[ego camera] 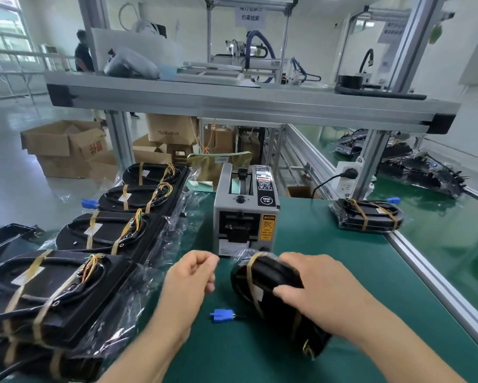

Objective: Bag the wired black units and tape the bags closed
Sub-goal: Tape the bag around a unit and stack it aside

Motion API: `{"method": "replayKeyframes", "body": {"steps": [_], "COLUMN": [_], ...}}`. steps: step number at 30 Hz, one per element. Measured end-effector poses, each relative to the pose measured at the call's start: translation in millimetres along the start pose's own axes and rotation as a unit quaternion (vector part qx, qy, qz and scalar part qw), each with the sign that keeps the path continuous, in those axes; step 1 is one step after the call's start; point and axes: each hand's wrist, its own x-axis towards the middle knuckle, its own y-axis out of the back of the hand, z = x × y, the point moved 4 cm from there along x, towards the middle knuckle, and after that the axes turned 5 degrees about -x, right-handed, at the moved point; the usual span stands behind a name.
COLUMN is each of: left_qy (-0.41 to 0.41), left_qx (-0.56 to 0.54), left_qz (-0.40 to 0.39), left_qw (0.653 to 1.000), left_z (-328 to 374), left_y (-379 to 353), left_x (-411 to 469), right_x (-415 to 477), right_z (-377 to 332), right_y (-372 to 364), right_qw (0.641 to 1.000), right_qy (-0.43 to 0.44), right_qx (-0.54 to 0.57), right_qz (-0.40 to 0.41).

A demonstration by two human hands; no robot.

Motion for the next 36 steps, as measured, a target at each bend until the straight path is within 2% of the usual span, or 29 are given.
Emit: {"method": "replayKeyframes", "body": {"steps": [4, 6, 8, 12, 14, 17, 19, 21, 25, 27, 30, 36], "left_qy": [-0.007, -0.024, -0.016, 0.040, 0.054, 0.043, 0.043, 0.045, 0.082, 0.100, 0.125, 0.194], "left_qx": [0.024, 0.059, 0.092, 0.060, 0.054, 0.048, 0.026, 0.017, -0.034, -0.072, -0.114, -0.126], "left_qz": [0.039, 0.033, -0.002, -0.155, -0.204, -0.207, -0.212, -0.203, -0.127, -0.087, -0.042, 0.010], "left_qw": [0.999, 0.997, 0.996, 0.985, 0.976, 0.976, 0.976, 0.978, 0.988, 0.989, 0.985, 0.973], "left_z": [1, 14, 35, 86, 111, 147, 167, 180, 187, 181, 167, 139], "left_y": [27, 35, 36, 42, 47, 59, 69, 81, 106, 120, 142, 166], "left_x": [-34, -47, -52, -52, -47, -31, -14, 8, 61, 83, 114, 158], "right_x": [-6, -6, -3, 10, 23, 51, 77, 104, 157, 176, 189, 209], "right_z": [27, 31, 30, 1, -19, -48, -65, -82, -99, -97, -104, -138], "right_y": [14, 17, 22, 44, 57, 73, 81, 90, 103, 93, 56, -1], "right_qw": [0.981, 0.946, 0.920, 0.914, 0.902, 0.860, 0.867, 0.884, 0.919, 0.902, 0.880, 0.796], "right_qy": [-0.003, 0.007, 0.036, 0.134, 0.161, 0.173, 0.162, 0.143, 0.081, 0.016, -0.050, -0.059], "right_qx": [0.191, 0.316, 0.384, 0.373, 0.383, 0.448, 0.445, 0.427, 0.383, 0.430, 0.471, 0.602], "right_qz": [-0.028, -0.064, -0.073, -0.087, -0.116, -0.171, -0.154, -0.126, -0.034, -0.015, -0.034, -0.004]}}
